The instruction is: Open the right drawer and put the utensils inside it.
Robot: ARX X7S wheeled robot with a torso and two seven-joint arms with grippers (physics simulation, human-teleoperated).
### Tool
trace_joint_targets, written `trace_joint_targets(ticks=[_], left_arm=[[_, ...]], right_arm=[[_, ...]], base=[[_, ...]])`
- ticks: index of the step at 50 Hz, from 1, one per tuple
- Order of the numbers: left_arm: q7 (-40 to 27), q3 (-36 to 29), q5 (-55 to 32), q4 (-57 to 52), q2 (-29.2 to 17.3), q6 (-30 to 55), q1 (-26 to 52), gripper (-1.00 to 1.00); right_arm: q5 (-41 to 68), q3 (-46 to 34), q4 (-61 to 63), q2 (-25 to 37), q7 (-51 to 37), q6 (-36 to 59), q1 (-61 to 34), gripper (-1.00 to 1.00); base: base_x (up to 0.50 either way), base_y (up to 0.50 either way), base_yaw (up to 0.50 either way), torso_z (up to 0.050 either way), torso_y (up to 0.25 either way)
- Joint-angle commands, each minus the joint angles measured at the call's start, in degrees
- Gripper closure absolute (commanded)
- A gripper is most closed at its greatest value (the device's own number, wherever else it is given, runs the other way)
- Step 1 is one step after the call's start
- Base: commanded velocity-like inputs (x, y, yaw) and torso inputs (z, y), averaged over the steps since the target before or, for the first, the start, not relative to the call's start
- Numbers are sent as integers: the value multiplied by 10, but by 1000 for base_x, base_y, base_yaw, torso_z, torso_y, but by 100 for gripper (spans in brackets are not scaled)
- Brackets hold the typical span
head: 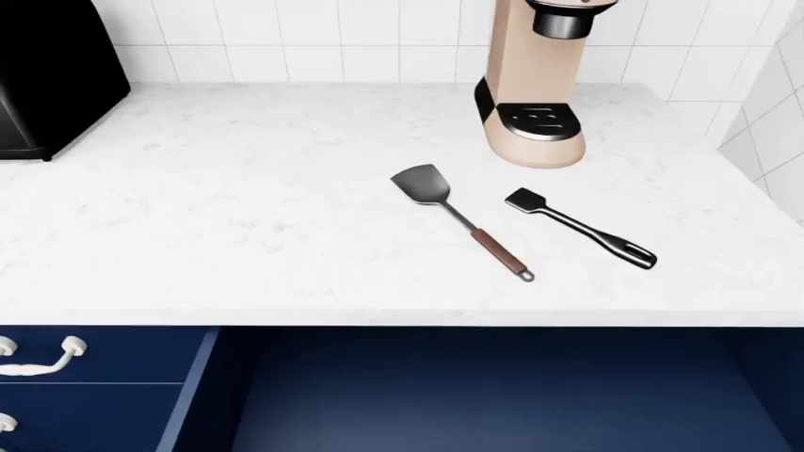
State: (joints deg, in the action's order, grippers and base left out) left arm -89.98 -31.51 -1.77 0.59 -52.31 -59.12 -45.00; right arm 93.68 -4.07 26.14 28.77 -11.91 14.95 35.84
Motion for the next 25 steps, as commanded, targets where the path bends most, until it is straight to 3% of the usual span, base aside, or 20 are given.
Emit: trace_joint_targets(ticks=[1,18,25], left_arm=[[0,-2,-2,-8,-3,8,0,-100],[0,-6,-4,-24,-8,24,0,-100],[0,-5,-4,-14,-5,14,0,-100]], right_arm=[[-1,68,44,28,77,-14,31,-100],[-12,92,39,24,128,-10,91,-100],[-34,292,65,-117,142,219,91,-100]], base=[[0,0,0,0,0],[0,0,0,1,1],[0,0,0,1,1]])
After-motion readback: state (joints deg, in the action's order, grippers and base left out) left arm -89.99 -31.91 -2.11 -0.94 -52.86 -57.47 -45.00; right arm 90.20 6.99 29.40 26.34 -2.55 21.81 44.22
